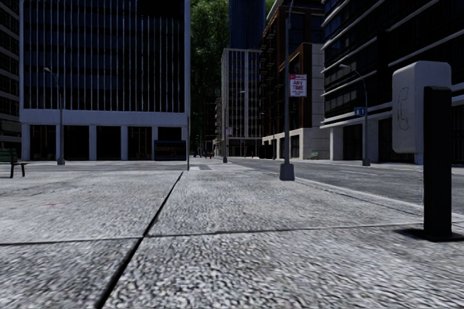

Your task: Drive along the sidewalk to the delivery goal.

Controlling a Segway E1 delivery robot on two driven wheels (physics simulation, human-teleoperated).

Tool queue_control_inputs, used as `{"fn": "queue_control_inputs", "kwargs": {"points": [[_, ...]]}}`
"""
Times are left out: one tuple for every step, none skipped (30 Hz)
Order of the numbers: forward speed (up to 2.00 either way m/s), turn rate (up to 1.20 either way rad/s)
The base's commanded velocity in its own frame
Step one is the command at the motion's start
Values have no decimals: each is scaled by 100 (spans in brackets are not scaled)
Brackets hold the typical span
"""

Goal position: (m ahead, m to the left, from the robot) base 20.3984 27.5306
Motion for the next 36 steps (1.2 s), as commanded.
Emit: {"fn": "queue_control_inputs", "kwargs": {"points": [[200,0],[200,0],[200,0],[200,0],[200,0],[200,0],[200,0],[200,0],[200,0],[200,0],[200,0],[200,0],[200,0],[200,0],[200,0],[200,0],[200,0],[200,0],[200,0],[200,0],[200,0],[200,0],[200,0],[200,0],[200,0],[200,0],[200,0],[200,0],[200,0],[200,0],[200,0],[200,0],[200,0],[200,0],[200,0],[200,0]]}}
